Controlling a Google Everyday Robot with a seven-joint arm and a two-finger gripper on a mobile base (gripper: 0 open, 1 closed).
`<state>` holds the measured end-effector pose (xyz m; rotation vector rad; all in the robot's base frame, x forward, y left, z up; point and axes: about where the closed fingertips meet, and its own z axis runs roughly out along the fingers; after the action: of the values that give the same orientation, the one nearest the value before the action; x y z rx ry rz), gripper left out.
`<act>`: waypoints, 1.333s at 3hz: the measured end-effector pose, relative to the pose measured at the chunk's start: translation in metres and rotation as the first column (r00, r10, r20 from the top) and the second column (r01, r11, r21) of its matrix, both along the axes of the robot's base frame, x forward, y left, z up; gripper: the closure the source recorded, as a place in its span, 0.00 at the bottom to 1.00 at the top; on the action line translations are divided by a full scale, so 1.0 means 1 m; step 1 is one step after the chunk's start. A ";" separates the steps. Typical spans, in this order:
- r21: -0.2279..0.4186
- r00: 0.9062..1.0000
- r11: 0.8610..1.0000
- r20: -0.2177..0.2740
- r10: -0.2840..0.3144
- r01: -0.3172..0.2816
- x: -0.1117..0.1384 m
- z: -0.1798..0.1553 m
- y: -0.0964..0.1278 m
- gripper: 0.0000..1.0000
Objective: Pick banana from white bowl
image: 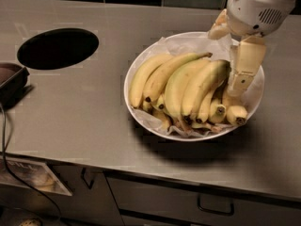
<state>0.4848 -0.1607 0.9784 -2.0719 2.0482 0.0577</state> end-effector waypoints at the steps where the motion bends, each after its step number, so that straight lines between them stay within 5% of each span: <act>1: 0.000 1.000 1.000 0.000 0.000 0.000 0.000 0.000 0.000 0.20; 4: 0.021 0.999 1.000 0.038 -0.014 0.014 0.018 0.005 0.005 0.28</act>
Offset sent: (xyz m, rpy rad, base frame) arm -0.0003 -0.0002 0.0001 0.0001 0.0027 0.0006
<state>0.5027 -0.1552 0.9832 -2.0303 2.0309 0.0362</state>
